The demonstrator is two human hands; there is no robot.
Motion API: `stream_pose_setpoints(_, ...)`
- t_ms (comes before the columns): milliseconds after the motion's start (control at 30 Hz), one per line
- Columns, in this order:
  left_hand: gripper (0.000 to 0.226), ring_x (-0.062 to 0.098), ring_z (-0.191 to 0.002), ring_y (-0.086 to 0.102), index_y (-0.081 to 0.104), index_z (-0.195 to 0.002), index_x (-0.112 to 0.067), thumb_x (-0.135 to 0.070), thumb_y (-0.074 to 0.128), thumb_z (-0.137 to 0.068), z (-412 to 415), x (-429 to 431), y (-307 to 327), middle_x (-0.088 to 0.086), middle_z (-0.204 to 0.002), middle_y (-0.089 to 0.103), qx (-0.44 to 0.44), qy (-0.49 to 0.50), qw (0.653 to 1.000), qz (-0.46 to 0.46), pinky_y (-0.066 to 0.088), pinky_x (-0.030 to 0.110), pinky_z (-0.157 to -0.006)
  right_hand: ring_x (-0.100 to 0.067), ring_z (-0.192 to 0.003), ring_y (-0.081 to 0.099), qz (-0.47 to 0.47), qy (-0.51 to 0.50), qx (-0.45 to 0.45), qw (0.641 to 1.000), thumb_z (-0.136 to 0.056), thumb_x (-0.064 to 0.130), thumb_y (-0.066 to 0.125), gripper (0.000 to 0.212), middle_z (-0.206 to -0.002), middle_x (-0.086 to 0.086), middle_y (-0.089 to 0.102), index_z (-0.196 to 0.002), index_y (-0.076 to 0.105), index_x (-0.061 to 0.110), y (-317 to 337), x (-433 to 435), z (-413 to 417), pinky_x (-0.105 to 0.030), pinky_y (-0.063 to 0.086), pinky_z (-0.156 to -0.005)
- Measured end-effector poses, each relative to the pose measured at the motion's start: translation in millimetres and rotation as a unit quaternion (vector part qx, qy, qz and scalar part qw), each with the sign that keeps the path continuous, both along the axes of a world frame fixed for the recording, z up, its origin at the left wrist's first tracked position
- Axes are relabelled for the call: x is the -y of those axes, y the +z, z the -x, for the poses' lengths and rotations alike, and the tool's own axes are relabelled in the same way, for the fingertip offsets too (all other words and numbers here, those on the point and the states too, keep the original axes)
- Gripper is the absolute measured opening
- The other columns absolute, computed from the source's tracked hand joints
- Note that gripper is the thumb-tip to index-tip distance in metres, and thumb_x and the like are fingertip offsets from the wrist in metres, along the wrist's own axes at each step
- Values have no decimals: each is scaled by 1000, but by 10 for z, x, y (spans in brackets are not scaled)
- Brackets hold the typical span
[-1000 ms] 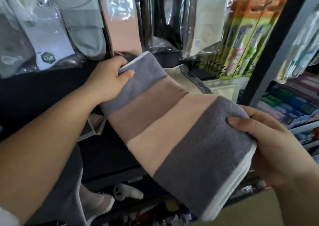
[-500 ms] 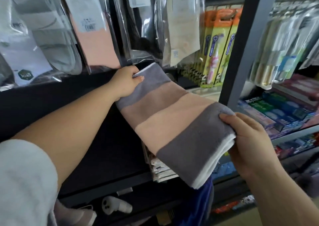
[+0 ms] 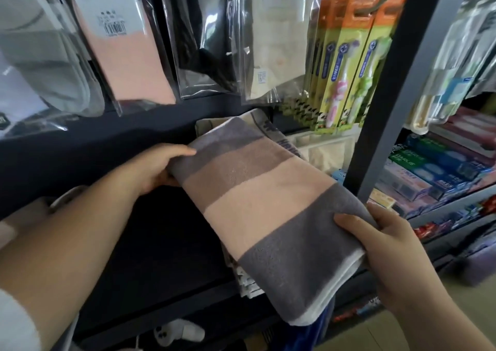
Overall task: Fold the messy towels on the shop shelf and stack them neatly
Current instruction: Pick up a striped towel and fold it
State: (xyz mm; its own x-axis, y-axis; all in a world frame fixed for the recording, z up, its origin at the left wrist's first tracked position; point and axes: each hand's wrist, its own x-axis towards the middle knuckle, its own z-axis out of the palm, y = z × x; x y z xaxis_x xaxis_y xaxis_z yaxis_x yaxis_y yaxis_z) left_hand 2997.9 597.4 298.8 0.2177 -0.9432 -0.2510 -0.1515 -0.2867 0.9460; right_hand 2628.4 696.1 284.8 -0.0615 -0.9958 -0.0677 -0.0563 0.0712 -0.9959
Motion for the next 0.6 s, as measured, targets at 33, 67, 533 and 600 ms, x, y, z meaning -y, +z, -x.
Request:
stream_pose_setpoints(33,18,20,-75,69,72,-101,-9,-18,60,-92,-1,-20,-19,10,-97,72,-41,10,999,5,57,32,-66,-54,-99,62,1,3,12,1000,-77,30,80,33,-103,-33,64,-95,67,5,-12,-8,4,-75,48,-83)
stream_pose_setpoints(67,20,21,-77,69,70,-107,-7,-13,60,-91,3,-14,-24,12,-99,71,-66,25,997,17,56,33,-70,-54,-100,62,3,8,23,1000,-82,25,78,24,-104,-33,64,-94,67,7,-21,-10,10,-74,48,-86)
stream_pose_setpoints(533,28,21,-96,70,68,-110,-10,-8,77,-84,222,836,264,8,-107,72,-118,186,958,183,58,32,-84,-26,-69,62,152,-20,-90,984,-91,26,70,12,-71,-6,65,-81,65,21,294,189,-328,-36,45,-59)
stream_pose_setpoints(600,34,19,-98,68,66,-112,-12,-13,80,-81,212,919,181,3,-109,70,15,186,963,192,57,32,-88,-12,-63,61,129,-36,-144,980,-90,29,71,9,-71,2,67,-86,66,24,210,259,-364,-34,48,-57)
